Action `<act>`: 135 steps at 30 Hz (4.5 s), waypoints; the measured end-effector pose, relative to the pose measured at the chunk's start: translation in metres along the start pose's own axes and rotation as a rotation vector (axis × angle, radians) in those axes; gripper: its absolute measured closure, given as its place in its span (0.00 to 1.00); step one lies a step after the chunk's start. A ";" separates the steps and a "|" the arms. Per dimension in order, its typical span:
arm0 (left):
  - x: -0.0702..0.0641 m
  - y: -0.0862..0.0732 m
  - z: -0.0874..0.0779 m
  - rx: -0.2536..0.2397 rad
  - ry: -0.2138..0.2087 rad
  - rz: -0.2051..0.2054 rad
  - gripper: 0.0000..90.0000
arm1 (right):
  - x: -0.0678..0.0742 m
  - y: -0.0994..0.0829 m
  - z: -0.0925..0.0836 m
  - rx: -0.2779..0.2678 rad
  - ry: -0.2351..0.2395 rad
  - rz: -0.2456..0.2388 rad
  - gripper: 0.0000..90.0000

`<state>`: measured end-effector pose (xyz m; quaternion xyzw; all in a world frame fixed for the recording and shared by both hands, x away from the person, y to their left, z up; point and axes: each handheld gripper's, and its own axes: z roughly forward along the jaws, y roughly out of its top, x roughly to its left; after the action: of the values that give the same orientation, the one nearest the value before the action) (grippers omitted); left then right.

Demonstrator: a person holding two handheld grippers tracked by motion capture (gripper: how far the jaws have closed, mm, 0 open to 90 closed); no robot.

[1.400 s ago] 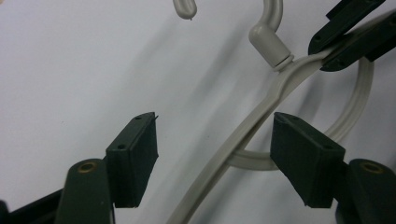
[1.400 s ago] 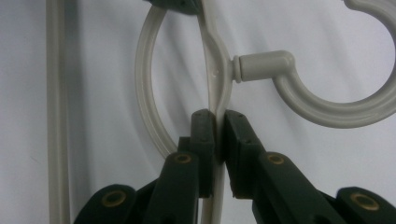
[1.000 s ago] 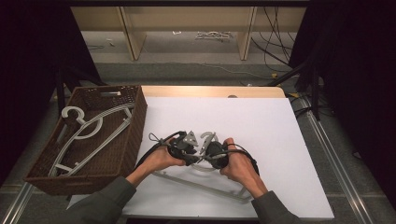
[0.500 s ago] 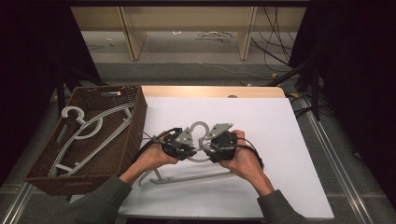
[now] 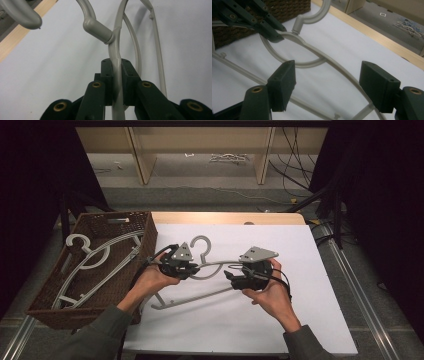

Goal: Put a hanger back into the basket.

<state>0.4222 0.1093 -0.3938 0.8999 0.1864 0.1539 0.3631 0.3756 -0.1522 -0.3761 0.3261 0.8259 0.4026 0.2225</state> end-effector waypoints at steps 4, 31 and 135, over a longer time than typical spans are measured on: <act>0.002 0.002 -0.010 -0.023 0.015 -0.010 0.91 | -0.004 -0.005 -0.007 -0.056 -0.006 0.049 0.34; 0.009 0.011 -0.090 -0.202 0.119 -0.113 0.91 | 0.010 -0.053 -0.009 -0.096 0.005 0.094 0.32; 0.134 -0.195 -0.173 0.082 0.514 -0.310 0.90 | 0.014 -0.084 -0.020 -0.077 0.019 0.148 0.32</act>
<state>0.4259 0.4020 -0.3943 0.8064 0.4132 0.3115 0.2863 0.3226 -0.1914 -0.4338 0.3736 0.7854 0.4527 0.1967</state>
